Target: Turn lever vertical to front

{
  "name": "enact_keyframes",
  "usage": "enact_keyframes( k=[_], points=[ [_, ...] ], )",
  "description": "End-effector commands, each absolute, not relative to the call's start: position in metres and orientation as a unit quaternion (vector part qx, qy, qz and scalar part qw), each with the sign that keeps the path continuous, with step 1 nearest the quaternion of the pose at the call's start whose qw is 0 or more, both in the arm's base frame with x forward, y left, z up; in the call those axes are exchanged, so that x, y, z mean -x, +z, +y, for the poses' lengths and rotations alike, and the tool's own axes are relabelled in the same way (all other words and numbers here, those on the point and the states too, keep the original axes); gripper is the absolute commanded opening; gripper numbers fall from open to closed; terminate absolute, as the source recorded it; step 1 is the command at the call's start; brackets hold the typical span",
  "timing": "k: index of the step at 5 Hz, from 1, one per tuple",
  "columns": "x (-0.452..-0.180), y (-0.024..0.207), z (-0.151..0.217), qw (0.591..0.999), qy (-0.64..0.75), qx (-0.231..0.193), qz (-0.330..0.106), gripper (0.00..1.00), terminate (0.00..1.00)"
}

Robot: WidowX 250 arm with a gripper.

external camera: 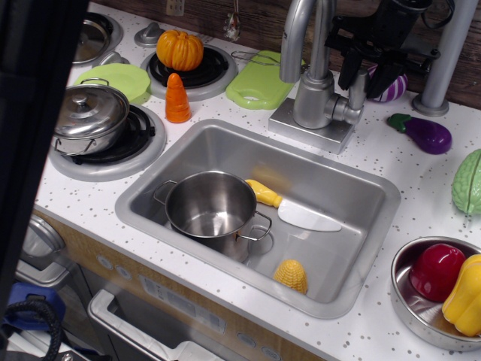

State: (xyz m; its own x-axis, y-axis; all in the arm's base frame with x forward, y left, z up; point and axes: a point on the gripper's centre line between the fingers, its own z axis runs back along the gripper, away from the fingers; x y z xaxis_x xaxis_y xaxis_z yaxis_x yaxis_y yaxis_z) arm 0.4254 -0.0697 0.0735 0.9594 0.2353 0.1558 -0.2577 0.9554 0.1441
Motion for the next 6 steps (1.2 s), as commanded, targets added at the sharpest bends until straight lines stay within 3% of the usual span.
enact_keyframes(
  k=[1,3,6],
  points=[
    [-0.407,0.072,-0.075,0.991,0.099,-0.072,-0.063,0.00,0.00],
    [-0.390,0.069,-0.073,0.990,0.068,-0.103,-0.074,0.00,0.00],
    [-0.389,0.044,-0.064,0.990,0.049,-0.093,-0.097,0.00,0.00]
  ],
)
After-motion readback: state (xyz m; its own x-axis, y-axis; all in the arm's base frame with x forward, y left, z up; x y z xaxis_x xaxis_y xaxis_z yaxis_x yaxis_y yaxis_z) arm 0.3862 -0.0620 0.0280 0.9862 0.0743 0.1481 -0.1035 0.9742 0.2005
